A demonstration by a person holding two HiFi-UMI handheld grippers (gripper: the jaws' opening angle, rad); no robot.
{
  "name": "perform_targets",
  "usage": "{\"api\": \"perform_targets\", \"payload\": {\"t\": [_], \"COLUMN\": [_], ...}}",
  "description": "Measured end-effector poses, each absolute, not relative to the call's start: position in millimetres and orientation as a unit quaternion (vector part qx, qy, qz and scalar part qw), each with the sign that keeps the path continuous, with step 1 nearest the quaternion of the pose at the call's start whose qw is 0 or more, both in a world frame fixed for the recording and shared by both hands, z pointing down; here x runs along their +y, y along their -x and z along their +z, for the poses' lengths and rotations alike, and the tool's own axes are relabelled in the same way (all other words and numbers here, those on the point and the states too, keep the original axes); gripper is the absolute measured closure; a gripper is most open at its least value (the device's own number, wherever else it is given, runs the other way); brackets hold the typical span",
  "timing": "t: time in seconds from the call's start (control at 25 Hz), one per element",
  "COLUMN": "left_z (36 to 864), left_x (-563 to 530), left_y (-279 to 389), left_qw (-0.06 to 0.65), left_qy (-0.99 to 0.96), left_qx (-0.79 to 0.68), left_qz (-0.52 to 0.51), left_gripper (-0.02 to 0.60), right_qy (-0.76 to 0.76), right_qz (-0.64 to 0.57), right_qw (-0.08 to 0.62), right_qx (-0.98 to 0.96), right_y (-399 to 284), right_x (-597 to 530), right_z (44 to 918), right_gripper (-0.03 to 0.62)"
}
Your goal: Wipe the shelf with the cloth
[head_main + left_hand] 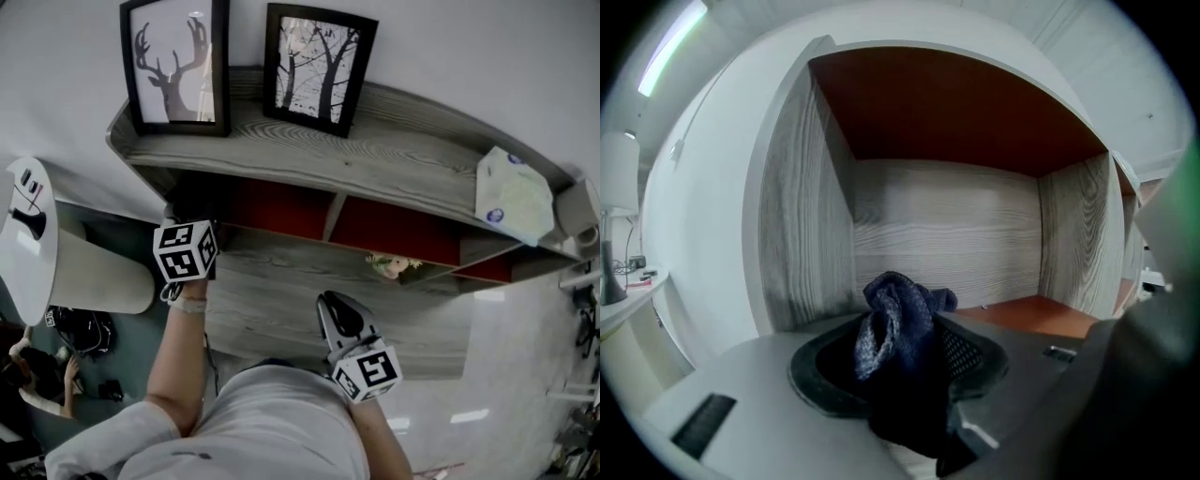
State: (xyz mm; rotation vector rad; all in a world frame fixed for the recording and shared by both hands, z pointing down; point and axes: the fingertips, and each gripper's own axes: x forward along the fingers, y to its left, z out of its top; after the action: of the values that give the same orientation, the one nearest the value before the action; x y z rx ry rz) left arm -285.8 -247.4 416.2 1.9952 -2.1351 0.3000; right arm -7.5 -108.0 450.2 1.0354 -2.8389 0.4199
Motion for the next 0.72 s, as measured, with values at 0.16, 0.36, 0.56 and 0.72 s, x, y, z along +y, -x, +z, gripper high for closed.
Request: {"api": "perform_targets", "payload": {"t": [0.16, 0.36, 0.56, 0.72], "left_z": [406.5, 395.3, 408.8, 416.9], "left_x": [-245.0, -239.1, -235.7, -236.7], "left_y": [275.8, 252.1, 235.2, 243.1], "left_qw": [0.068, 0.023, 0.006, 0.006], "left_qy": [-0.682, -0.688, -0.681, -0.669], "left_qx": [-0.717, -0.707, -0.698, -0.706], "left_qz": [0.127, 0.165, 0.219, 0.232], "left_gripper": [0.365, 0.353, 0.410, 0.434], "right_qy": [-0.334, -0.332, -0.333, -0.334], "right_qz": [0.140, 0.142, 0.143, 0.142], "right_qw": [0.046, 0.043, 0.039, 0.036], "right_qx": [-0.931, -0.931, -0.931, -0.931], "right_y": [7.9, 2.8, -5.4, -10.3], "right_x": [-107.9, -107.1, -106.5, -106.6], "right_z": [451.7, 451.2, 450.2, 449.0], "right_gripper": [0.551, 0.551, 0.551, 0.551]}}
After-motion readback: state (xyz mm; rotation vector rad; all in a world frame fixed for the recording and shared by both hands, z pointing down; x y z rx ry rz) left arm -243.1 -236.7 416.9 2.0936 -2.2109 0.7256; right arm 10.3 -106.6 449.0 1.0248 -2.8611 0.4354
